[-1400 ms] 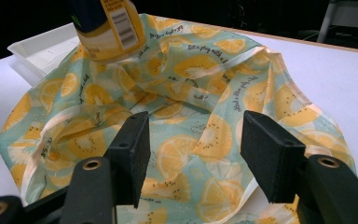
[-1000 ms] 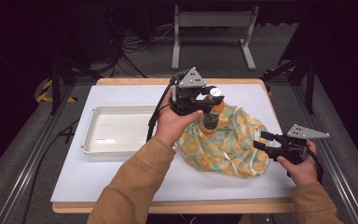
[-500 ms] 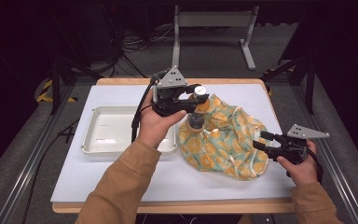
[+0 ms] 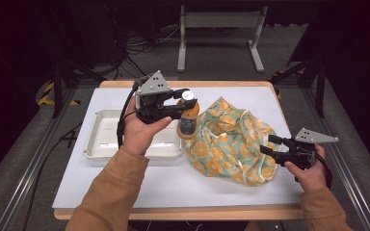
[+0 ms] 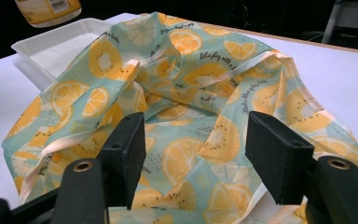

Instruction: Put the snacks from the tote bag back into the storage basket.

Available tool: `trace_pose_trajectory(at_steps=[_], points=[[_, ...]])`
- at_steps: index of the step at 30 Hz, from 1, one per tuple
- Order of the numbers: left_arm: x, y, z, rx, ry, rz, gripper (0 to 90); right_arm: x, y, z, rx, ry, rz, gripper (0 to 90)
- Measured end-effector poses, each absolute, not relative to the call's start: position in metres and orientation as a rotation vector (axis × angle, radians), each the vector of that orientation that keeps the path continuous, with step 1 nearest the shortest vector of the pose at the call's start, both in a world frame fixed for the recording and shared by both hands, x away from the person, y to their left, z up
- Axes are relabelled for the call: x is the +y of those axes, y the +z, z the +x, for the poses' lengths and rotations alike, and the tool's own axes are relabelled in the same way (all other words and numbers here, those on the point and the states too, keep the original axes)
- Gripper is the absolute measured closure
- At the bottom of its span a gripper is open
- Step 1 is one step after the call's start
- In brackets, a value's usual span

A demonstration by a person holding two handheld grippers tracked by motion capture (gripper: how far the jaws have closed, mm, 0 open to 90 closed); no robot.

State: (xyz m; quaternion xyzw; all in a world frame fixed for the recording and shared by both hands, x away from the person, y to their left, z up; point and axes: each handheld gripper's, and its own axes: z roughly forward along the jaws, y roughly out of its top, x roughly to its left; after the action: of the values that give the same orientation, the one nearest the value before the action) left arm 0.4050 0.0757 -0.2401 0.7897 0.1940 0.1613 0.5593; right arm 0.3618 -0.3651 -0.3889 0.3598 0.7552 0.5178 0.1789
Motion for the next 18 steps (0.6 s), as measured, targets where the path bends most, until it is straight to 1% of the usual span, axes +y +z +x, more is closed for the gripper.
trace_pose_trajectory(at_steps=[6,13,18], points=[[0.090,-0.244,0.407,0.465,0.382,1.857,58.3,-0.365,-0.390,0.362,2.141,1.466,1.020,38.1],[0.105,-0.249,0.409,0.421,0.375,1.854,58.3,-0.365,-0.390,0.362,2.129,1.472,1.011,38.3],[0.112,-0.251,0.412,0.438,0.359,1.829,58.2,-0.364,-0.391,0.362,2.135,1.469,1.005,38.3]])
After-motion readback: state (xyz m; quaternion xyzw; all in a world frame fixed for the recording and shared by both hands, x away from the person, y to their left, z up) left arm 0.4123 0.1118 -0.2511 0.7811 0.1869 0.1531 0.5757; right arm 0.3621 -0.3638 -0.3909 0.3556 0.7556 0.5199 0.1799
